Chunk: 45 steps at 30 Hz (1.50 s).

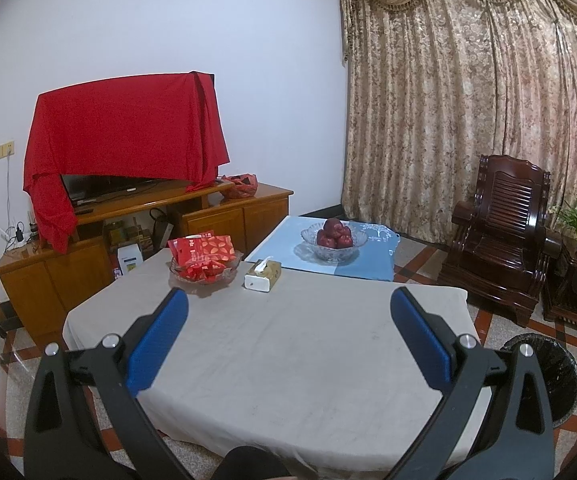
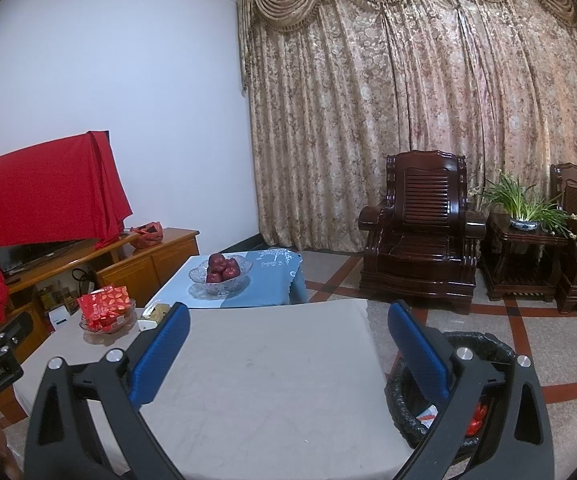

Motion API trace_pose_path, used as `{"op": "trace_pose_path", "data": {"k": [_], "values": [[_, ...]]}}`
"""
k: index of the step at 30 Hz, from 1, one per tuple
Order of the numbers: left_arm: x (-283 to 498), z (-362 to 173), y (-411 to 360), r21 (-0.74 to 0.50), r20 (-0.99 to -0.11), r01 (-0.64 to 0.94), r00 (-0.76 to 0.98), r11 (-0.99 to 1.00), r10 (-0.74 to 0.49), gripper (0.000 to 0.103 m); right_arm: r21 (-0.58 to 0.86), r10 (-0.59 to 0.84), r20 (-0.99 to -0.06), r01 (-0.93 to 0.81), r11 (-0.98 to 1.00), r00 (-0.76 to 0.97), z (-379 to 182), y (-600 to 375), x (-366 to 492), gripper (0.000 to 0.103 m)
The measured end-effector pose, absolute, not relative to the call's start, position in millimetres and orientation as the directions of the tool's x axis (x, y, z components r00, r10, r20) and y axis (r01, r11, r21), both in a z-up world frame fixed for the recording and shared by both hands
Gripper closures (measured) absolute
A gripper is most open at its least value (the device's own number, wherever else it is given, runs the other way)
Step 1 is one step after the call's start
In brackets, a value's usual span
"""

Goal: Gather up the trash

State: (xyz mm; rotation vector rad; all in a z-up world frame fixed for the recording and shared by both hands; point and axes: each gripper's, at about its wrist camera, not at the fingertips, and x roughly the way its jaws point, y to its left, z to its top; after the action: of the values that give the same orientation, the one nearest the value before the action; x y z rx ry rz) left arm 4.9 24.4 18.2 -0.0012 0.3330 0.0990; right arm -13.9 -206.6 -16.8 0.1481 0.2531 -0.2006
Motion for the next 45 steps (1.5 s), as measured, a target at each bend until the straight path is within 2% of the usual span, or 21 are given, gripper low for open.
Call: {"op": "trace_pose_path", "data": {"k": [45], "values": [[-9.9,27.2,-14.0,0.021,-0.328,-0.081,0.941,0.996,0.084,0.005,0.117,-0.176,-0.261,0.212,0.97,0.949,-12.3,-201.3,-12.2,0.006]]}}
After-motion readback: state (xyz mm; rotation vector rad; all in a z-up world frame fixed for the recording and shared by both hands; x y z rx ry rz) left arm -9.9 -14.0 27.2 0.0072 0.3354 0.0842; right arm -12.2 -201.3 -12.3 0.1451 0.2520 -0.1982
